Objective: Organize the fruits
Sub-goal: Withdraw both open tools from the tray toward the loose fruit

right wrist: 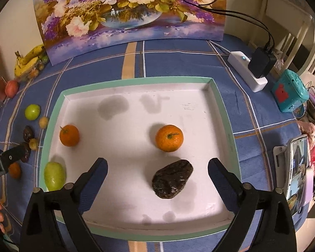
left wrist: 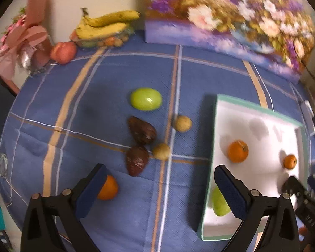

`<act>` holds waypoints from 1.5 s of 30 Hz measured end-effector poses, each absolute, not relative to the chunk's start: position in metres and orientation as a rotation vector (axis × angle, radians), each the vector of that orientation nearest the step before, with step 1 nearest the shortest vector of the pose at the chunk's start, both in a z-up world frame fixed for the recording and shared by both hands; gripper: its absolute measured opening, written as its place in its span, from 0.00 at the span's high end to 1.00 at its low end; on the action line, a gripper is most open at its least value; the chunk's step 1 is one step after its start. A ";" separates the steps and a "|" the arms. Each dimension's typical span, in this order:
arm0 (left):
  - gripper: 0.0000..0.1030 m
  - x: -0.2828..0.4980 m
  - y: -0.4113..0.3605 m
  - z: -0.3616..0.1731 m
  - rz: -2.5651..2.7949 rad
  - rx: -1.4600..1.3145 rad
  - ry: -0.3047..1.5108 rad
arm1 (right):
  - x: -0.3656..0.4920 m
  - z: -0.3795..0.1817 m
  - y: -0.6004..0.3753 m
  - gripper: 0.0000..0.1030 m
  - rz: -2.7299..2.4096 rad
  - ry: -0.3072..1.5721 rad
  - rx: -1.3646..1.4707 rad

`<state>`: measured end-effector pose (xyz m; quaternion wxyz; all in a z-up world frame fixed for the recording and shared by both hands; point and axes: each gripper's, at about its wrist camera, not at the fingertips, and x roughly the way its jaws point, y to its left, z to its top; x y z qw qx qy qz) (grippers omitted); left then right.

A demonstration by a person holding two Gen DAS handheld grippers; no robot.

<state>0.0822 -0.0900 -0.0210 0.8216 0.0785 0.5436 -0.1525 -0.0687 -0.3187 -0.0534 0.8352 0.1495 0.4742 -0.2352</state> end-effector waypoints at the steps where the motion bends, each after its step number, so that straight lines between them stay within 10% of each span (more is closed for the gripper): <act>1: 0.00 0.085 -0.083 -0.017 -0.316 0.147 1.143 | -0.068 -0.053 -0.318 0.06 -0.494 1.002 0.319; 34: 0.01 0.126 0.036 -0.067 -0.183 -0.103 1.358 | 0.021 -0.051 -0.187 0.06 -0.224 1.028 0.226; 45: 0.38 0.116 0.010 -0.078 -0.309 -0.099 1.417 | 0.020 -0.044 -0.188 0.06 -0.252 1.027 0.227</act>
